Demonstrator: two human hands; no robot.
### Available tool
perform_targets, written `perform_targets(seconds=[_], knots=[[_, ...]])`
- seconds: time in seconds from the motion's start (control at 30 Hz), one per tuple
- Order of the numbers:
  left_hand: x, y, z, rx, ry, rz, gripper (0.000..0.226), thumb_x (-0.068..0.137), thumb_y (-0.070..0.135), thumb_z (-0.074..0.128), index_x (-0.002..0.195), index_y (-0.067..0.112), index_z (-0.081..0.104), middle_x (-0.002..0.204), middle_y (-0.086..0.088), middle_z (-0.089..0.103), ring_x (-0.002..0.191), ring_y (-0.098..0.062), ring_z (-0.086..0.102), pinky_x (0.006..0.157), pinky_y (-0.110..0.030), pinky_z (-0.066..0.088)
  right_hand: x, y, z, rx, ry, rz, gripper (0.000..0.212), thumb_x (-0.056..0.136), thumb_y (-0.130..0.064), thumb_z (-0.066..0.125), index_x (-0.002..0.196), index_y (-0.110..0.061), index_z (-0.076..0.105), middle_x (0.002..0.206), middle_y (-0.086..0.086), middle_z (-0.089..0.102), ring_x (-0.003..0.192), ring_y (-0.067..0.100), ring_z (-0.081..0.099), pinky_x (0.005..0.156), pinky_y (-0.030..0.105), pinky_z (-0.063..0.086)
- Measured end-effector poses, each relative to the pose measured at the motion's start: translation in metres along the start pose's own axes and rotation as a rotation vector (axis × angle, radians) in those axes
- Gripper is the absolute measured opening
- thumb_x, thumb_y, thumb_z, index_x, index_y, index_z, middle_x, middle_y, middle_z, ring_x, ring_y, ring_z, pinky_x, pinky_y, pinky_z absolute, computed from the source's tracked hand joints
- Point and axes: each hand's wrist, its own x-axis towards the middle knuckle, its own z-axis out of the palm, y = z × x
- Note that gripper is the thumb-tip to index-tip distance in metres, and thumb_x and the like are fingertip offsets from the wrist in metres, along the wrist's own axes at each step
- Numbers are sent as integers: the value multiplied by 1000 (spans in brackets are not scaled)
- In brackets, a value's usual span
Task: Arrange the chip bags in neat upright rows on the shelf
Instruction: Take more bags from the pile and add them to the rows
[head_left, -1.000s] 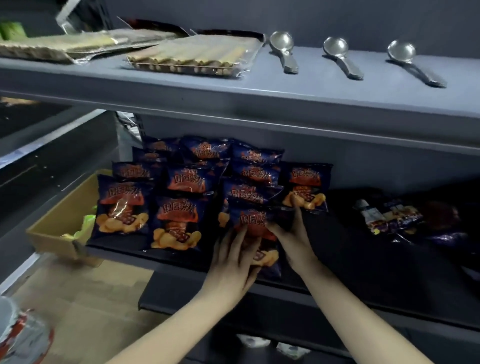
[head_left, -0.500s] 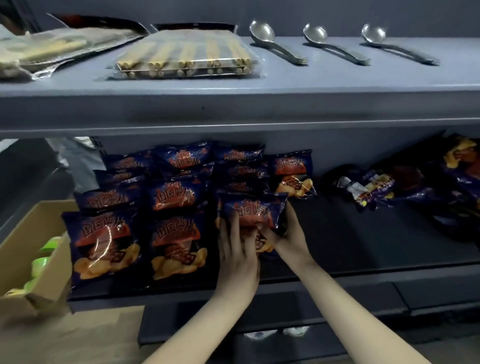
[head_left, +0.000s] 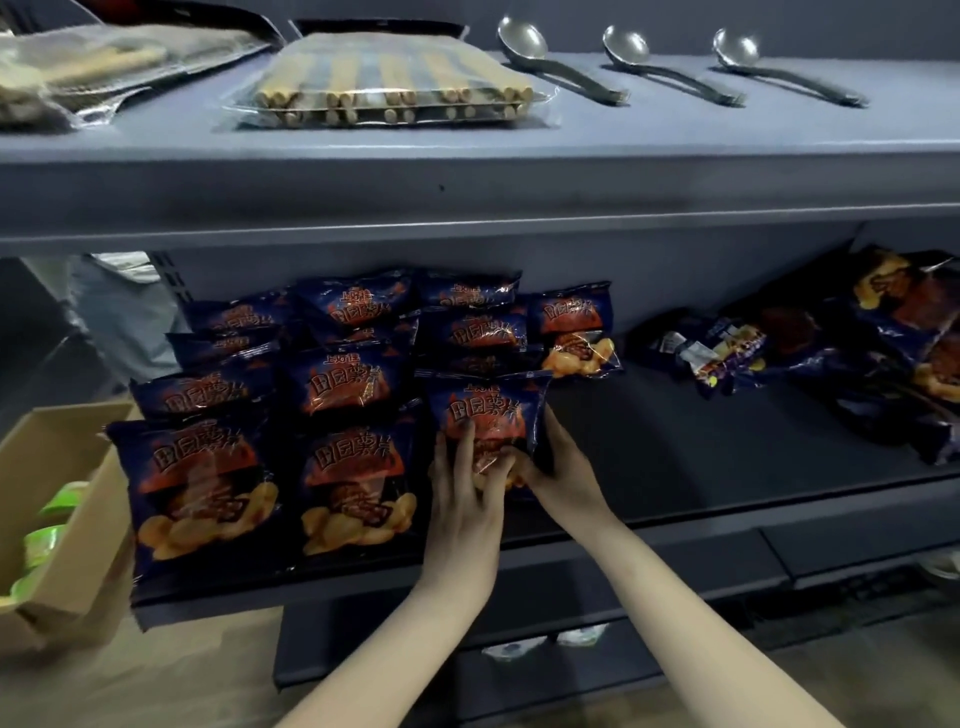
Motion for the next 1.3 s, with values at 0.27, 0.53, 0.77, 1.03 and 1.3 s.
perform_targets(seconds=[0.27,0.53,0.77,1.03,1.3], knots=[[17,8,2,22,-2,-92,84,55,-17,73,129,11,48,152,-15,11,139,-44,15,98,-55,43,9,-4,-3,175,-52,44,70,87,-22,65,145,-30,25,132,-15,53,123,3,49,100,19,43],[18,42,18,134,183,9,87,53,-9,69,132,14,40,147,-23,19,135,-50,18,101,-63,25,16,7,-51,256,-171,-18,74,83,-16,66,137,-50,29,134,-27,48,129,-2,41,104,20,38],[49,94,43,-12,129,33,82,65,-6,70,138,7,34,150,-20,21,141,-37,16,110,-45,20,45,18,-102,-258,12,-248,66,83,6,55,143,-12,34,155,6,22,139,7,17,103,0,16],[94,128,72,30,58,-16,73,74,16,69,138,7,35,148,-19,31,134,-40,34,108,-45,26,64,38,-174,-424,352,-424,51,80,1,63,129,-4,53,146,19,33,139,38,25,108,57,32],[137,176,114,-81,23,-53,70,83,20,61,143,12,26,153,-13,19,141,-31,18,114,-43,24,76,93,-231,-977,-22,-158,80,80,-37,62,148,-30,19,159,3,5,145,32,-7,114,59,0]])
